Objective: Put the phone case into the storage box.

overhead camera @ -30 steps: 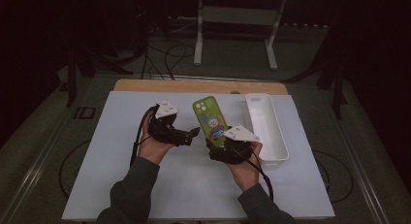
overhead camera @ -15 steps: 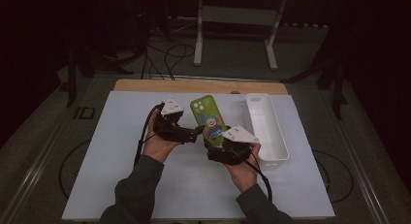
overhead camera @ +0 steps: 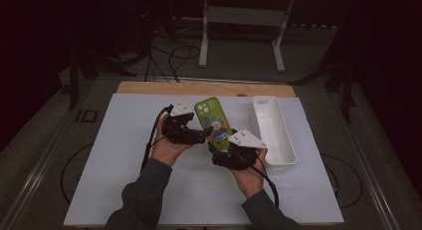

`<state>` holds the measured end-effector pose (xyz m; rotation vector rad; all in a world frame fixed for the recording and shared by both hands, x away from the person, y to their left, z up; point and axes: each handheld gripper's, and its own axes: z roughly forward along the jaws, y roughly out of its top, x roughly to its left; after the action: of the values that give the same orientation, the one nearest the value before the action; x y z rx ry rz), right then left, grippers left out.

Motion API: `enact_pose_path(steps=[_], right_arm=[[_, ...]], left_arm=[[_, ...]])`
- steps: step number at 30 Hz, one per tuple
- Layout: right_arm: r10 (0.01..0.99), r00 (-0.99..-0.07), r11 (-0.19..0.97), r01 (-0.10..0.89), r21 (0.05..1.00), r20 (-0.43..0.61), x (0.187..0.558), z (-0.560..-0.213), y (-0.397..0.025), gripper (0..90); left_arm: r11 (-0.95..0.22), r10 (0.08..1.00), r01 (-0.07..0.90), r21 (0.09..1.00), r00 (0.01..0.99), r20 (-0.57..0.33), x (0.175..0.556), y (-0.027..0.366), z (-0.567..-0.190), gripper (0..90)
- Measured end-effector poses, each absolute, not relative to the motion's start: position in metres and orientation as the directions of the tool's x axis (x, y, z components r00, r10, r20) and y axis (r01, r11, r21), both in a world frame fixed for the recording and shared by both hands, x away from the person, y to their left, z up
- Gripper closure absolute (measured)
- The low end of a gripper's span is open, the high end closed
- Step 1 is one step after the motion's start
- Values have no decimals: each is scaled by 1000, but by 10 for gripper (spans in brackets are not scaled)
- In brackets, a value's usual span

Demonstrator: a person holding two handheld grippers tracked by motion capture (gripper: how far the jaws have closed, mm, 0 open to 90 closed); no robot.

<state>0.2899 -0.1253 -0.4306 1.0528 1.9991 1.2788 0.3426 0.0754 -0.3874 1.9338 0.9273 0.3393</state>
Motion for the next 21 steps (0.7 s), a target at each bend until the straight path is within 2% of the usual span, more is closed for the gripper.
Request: enact_pose_path(steps=[10,19,21], right_arm=[[834,-550,241,304,922,-37,287,-428,-124,157],[831,-556,231,284,931,-37,285,-426,-122,157],[828,-560,229,278,933,-36,285,-426,-122,157]], left_arm=[[-255,703,474,843,689,-175,345,71,-389,246],[-237,665,474,848,716,-215,346,69,-389,335],[-229,652,476,849,722,-229,346,68,-390,383]])
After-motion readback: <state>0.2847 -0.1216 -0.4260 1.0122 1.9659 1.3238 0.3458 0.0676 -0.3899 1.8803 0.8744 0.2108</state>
